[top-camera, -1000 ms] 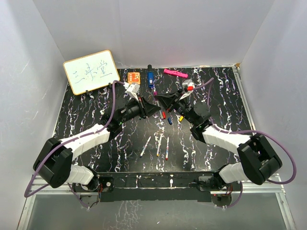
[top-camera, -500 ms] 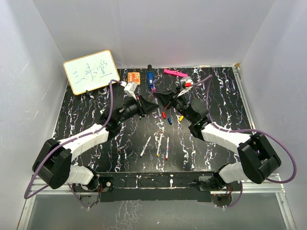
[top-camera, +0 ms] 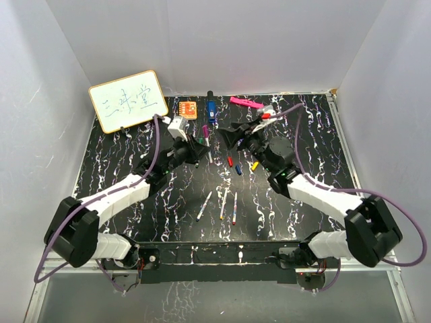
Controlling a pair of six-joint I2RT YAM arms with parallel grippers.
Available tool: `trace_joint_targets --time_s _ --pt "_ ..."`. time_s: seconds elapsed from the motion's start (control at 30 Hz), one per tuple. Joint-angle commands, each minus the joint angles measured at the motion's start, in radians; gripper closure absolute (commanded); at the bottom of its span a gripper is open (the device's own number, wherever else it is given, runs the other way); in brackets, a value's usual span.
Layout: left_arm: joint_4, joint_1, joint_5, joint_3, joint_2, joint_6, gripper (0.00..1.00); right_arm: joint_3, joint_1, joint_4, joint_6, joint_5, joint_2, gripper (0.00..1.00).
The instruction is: Insert the pens into the pen caps
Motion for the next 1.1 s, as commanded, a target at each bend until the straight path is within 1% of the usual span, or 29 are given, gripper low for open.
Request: trace_joint_targets --time_s 0.0,0.07,0.1,0.17,0.2,0.37,0.57,0.73,1.07 --pt "-0.1 0.025 -0.071 0.02 0.044 0.076 1.0 -0.013 -0.001 0.073 -0.025 0.135 -0.114 0.36" --pt "-0.135 0.035 -0.099 0.05 0.067 0.114 1.0 -0.036 0.0 0.078 -0.013 0.195 -0.141 0.29" --pt "-0.154 0.041 -0.112 0.069 0.087 0.135 1.0 -0.043 0.0 0.074 -0.006 0.222 -0.15 0.23" --pt "-0.193 0.059 -0.131 0.109 0.12 0.167 1.0 -0.052 -0.002 0.063 0.007 0.27 -0.16 0.05" --pt "-0.209 0.069 -0.132 0.128 0.137 0.183 1.0 -0.055 -0.003 0.058 0.011 0.284 -0.163 0.02" --pt "-0.258 0.133 -0.121 0.196 0.209 0.219 1.0 -0.055 -0.011 0.039 0.029 0.313 -0.149 0.02" --pt "-0.327 0.225 -0.047 0.283 0.334 0.221 1.0 -0.062 -0.032 0.04 0.083 0.368 -0.116 0.02" --pt "-0.456 0.245 -0.039 0.382 0.455 0.227 1.0 -0.008 -0.052 -0.074 0.099 0.334 -0.087 0.02" --pt "-0.613 0.247 -0.01 0.502 0.582 0.248 1.0 -0.012 -0.055 -0.087 0.083 0.332 -0.076 0.02"
